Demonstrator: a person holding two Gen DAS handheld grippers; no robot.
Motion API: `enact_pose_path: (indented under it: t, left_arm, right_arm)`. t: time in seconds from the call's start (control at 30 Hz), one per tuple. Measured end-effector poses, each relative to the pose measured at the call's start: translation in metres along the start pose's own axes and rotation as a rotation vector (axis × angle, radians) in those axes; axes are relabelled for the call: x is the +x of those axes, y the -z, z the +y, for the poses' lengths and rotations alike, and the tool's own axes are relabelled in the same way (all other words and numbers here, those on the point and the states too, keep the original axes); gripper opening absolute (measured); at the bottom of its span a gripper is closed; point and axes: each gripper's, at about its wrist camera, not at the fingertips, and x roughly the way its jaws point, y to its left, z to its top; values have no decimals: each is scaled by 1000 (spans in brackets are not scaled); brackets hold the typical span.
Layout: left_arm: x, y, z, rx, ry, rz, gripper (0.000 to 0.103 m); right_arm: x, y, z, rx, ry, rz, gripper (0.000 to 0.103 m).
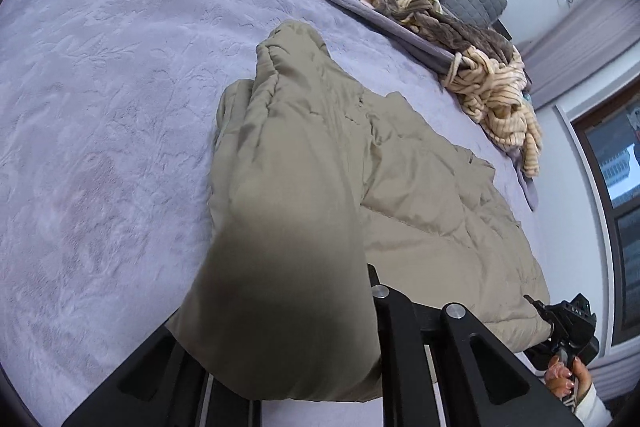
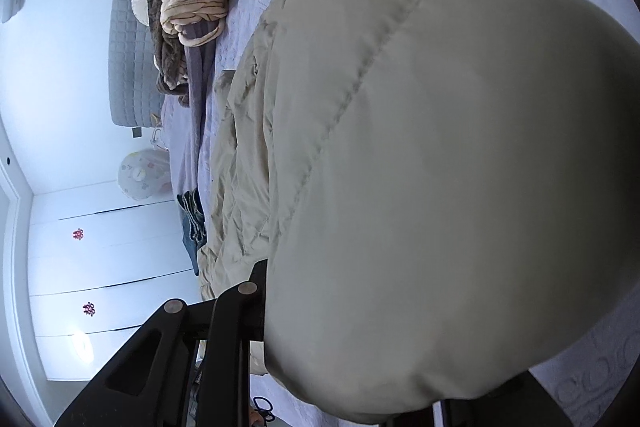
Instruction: Fold large clothes
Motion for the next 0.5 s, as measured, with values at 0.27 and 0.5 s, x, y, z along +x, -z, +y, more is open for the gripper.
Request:
enact_pose_path:
  t: [0.27,0.5]
  left_arm:
    - [-54,91,31,-7,-18,99,16]
    - [-62,165,58,-70,-138,169,26]
  right_arm:
    - [-50,71,-38,22,37,31,24]
    - [-65,112,-93,101,51,78,29]
